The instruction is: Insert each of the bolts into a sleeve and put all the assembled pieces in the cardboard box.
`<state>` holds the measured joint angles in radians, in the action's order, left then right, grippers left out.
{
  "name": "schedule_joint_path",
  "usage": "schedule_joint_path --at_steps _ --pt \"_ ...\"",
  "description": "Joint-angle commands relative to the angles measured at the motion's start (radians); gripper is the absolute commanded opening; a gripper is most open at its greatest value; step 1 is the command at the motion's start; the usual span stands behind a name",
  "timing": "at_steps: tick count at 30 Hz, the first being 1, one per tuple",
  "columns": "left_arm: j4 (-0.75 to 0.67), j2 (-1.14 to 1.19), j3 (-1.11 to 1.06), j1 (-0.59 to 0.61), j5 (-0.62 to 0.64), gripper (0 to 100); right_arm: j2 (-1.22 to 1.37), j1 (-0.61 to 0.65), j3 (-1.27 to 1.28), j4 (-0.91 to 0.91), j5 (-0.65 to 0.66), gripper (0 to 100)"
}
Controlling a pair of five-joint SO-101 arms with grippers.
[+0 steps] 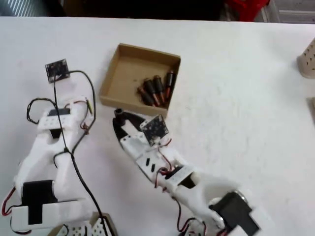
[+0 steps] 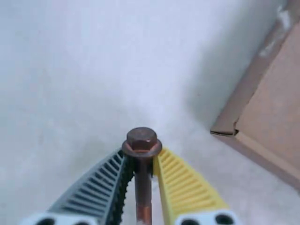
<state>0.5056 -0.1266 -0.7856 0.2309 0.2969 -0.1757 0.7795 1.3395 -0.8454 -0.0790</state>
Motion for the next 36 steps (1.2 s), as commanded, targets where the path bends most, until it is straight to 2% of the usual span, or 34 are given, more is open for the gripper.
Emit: schedule_joint_path --at_steps 1,7,12,18,25,29,36 --pt "-0.025 -0.05 0.009 0.008 -0.006 2 0.102 0.033 -0.009 -0.194 -0.08 1.6" --pt "-0.025 -0.053 0.011 0.008 -0.005 2 0.3 0.03 -0.006 -0.472 -0.078 1.6" --pt "-0.023 -0.07 0.017 -0.012 -0.005 2 0.423 0.051 -0.008 -0.616 -0.078 1.6" --pt "-0.02 -0.335 -0.055 -0.031 -0.008 2 0.466 0.061 -0.008 -0.653 -0.078 1.6" --pt "-0.031 -0.647 -0.175 -0.153 -0.006 2 0.469 0.061 -0.005 -0.651 -0.078 1.6" --pt "-0.141 -0.751 -0.265 -0.202 -0.008 2 0.472 0.061 -0.005 -0.651 -0.078 1.6" --pt "-0.453 -0.86 -0.468 -0.274 -0.008 2 0.473 0.061 -0.005 -0.647 -0.078 1.6"
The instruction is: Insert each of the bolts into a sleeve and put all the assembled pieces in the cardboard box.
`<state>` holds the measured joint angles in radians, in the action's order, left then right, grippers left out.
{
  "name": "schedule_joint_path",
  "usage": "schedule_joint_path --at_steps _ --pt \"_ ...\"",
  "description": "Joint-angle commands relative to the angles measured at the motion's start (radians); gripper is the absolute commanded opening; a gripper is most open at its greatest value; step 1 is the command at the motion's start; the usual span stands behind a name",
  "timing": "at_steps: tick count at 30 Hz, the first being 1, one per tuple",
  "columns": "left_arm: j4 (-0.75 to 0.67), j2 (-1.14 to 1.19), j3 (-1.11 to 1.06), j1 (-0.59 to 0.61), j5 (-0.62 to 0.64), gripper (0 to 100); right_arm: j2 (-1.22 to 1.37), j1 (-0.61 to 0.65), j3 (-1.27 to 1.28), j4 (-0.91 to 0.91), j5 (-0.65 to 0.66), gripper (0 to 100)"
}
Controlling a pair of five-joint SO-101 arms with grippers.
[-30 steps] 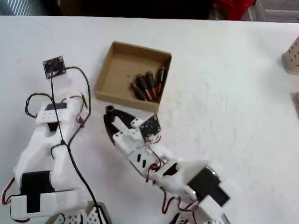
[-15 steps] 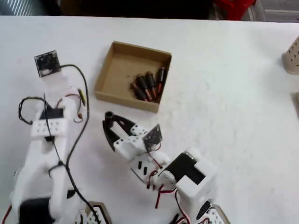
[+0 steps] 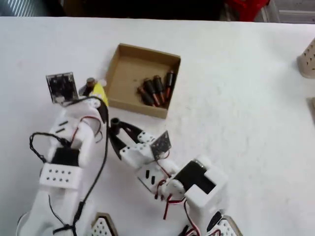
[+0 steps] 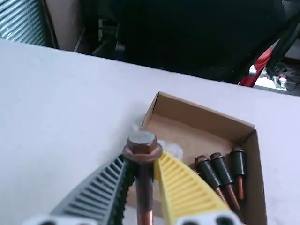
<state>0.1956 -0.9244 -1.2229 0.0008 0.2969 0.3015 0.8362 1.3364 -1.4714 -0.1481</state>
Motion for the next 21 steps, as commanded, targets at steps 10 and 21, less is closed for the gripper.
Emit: schedule_joint_path --at_steps 10,21 --pt "-0.184 -0.186 -0.103 -0.119 -0.058 2 -0.004 0.002 -0.005 0.024 -0.009 1.6" --pt "0.173 -0.47 -0.109 -0.159 -0.17 2 -0.004 0.002 -0.005 0.025 -0.009 1.6"
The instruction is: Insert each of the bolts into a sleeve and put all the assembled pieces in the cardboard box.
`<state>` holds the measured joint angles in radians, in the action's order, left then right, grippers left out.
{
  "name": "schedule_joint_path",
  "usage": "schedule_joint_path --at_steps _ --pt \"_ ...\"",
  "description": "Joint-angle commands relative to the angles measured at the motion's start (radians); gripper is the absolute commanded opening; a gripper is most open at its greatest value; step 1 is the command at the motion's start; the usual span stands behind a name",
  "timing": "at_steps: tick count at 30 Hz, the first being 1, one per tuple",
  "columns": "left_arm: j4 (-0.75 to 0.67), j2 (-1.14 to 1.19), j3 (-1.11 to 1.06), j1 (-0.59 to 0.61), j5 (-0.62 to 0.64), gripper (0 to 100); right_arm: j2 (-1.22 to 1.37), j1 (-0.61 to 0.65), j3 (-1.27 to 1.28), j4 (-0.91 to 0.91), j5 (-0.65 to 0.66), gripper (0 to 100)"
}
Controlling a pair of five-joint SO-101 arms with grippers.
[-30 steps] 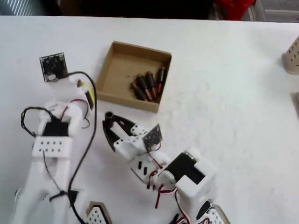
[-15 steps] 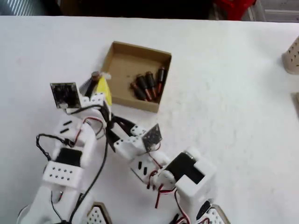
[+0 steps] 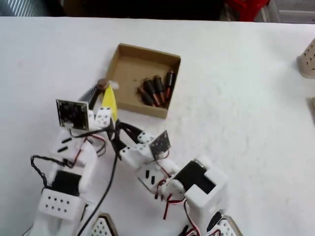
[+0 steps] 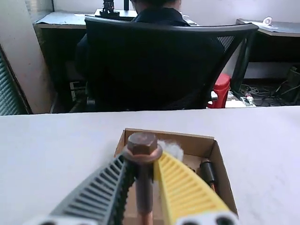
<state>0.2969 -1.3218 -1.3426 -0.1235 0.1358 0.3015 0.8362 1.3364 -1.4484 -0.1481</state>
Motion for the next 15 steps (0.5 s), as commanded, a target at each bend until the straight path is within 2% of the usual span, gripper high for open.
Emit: schedule_joint_path --at_steps 1,4,15 --pt "0.098 -0.087 0.011 -0.05 -0.009 2 -0.004 0.002 -0.005 0.002 -0.009 1.6" --pt "0.13 -0.091 0.011 -0.082 -0.009 2 -0.004 0.002 -0.005 0.002 -0.009 1.6" --pt "0.095 0.048 0.017 -0.082 -0.008 2 -0.004 0.004 -0.005 0.002 -0.009 1.6"
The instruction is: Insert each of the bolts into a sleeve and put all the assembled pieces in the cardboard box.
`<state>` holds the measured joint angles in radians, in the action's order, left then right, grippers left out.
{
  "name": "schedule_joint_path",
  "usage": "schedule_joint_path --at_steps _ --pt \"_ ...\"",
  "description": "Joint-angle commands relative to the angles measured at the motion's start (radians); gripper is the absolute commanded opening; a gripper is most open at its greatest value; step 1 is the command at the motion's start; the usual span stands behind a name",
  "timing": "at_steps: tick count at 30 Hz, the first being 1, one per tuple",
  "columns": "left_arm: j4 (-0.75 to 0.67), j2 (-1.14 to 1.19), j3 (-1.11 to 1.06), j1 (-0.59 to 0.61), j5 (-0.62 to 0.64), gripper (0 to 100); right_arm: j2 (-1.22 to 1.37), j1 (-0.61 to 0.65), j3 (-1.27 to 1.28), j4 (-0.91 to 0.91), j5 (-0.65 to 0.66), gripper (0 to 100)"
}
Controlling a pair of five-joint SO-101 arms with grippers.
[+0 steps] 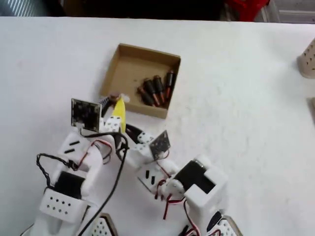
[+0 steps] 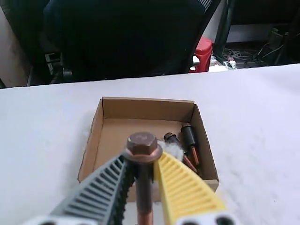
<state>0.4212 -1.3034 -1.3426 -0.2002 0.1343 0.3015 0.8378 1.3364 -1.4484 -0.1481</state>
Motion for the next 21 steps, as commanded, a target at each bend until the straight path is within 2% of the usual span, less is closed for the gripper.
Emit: schedule_joint_path --at_steps 1,7,14,21 --pt "-0.029 0.045 0.017 -0.005 -0.006 2 -0.004 0.002 -0.005 0.002 -0.009 1.6" --pt "-0.023 0.07 0.012 -0.004 -0.006 2 -0.004 0.002 -0.005 0.002 -0.009 1.6" --pt "0.046 0.07 0.015 -0.002 -0.006 2 -0.004 0.002 -0.005 0.002 -0.009 1.6" --pt "0.044 0.07 0.014 0.051 -0.006 2 -0.007 -0.001 -0.005 0.002 -0.009 1.6"
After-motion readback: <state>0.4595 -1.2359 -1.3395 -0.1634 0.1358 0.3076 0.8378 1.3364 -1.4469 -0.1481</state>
